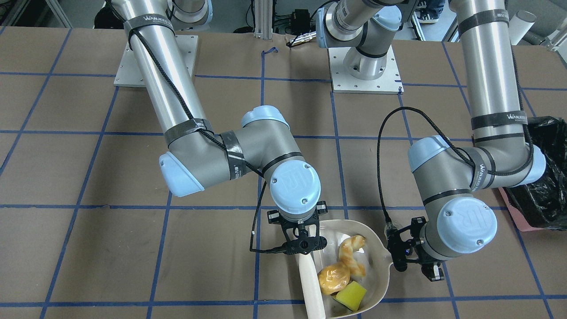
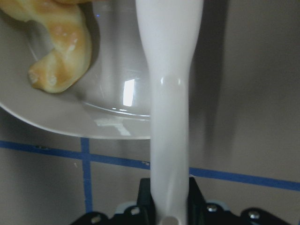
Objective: Sweep and dump trash into bin
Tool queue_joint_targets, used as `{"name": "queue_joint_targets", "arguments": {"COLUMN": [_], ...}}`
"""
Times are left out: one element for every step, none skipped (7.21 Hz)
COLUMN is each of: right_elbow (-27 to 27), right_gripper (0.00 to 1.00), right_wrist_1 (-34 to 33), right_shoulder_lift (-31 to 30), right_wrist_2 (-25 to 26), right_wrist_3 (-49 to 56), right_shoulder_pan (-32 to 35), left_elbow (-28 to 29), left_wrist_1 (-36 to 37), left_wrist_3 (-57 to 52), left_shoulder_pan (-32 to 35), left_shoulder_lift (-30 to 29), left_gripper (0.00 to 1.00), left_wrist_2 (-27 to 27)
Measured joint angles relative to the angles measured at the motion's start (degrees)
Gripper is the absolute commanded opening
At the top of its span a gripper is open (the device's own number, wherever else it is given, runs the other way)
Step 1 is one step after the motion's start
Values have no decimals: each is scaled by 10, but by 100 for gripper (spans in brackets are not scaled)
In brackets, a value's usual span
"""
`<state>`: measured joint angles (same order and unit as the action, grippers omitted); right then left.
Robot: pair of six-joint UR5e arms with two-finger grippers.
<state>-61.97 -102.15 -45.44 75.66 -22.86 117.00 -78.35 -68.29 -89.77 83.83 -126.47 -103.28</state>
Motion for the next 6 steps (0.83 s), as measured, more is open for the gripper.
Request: {"name": "queue_joint_targets", "arguments": {"right_elbow": [5,8,9,8,6,4], "right_gripper": [0,0,0,0,0,0], "right_wrist_1": [-3,-4,-4,-1,5,18], "right_shoulder_lift": [0,0,0,-1,-2,-4], "right_wrist_2": [-13,-18,-17,-7,13,37], "right_wrist_3": [-24,-36,-39,-35,-25,-9], "right_shoulder_pan": [11,17,19,20,19,15], "left_elbow": [0,0,0,0,0,0], "left_wrist_1": [0,0,0,0,0,0], "left_wrist_3": [0,1,1,1,1,1], "left_shoulder_pan": [0,1,2,3,4,4], "left_shoulder_lift": [0,0,0,0,1,1], "left_gripper": [10,10,10,10,10,10], "left_wrist_2": [0,1,3,4,4,4]}}
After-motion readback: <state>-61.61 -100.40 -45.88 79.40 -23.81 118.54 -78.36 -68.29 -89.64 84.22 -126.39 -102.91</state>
